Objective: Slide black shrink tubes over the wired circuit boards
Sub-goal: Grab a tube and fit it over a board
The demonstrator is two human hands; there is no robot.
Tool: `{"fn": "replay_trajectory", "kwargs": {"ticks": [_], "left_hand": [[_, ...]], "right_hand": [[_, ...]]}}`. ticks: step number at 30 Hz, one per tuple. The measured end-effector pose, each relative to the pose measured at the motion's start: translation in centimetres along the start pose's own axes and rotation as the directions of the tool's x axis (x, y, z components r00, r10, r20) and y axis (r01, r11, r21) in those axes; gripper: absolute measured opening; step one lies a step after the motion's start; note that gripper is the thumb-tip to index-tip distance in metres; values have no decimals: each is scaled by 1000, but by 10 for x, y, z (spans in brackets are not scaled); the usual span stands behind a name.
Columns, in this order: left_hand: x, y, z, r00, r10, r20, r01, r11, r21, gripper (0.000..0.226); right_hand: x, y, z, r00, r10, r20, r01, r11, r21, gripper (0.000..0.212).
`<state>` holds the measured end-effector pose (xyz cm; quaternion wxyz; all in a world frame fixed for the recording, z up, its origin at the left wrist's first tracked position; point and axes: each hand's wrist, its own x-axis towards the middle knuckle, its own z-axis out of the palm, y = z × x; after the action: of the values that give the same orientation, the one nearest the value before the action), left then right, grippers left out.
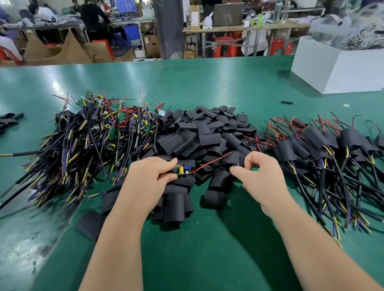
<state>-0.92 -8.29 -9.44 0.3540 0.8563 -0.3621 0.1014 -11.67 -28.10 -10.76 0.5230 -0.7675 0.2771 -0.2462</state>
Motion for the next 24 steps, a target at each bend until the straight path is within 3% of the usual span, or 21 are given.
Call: {"fn": "replay_trajectory", "kwargs": {"ticks": [4, 7, 10, 12, 13, 15, 20, 24], "left_hand": [[5, -5, 2, 998, -26, 60, 15, 985, 173, 33], [3, -3, 0, 987, 61, -147, -46, 994, 103, 29], [0, 0, -1, 950, 2, -312, -31, 996, -86, 29], [1, 3, -1, 947, -54, -317, -30, 967, -253, 31], [1, 5, -2, 951, -65, -301, -38, 946, -323, 33], [1, 9, -4, 964, -59, -261, -54, 912, -407, 37], [0, 13, -8, 976, -73, -205, -37, 872, -487, 38], [0, 15, -9, 972, -87, -218, -38, 858, -512, 36]], "right_hand": [[4, 0, -3, 999, 11, -44, -3, 986, 169, 40], [5, -2, -8, 984, 12, -180, 51, 938, 342, 27], [11, -2, -19, 972, 171, -161, -19, 738, 674, 39], [12, -4, -26, 982, 175, -76, -33, 547, 837, 8], [12, -5, -29, 981, 185, -49, -41, 454, 890, 5], [12, -6, -32, 977, 213, 0, -72, 330, 941, 12], [10, -15, -30, 939, 328, 105, -159, 141, 977, 25], [7, -20, -28, 930, 323, 174, -225, 126, 966, 23]]}}
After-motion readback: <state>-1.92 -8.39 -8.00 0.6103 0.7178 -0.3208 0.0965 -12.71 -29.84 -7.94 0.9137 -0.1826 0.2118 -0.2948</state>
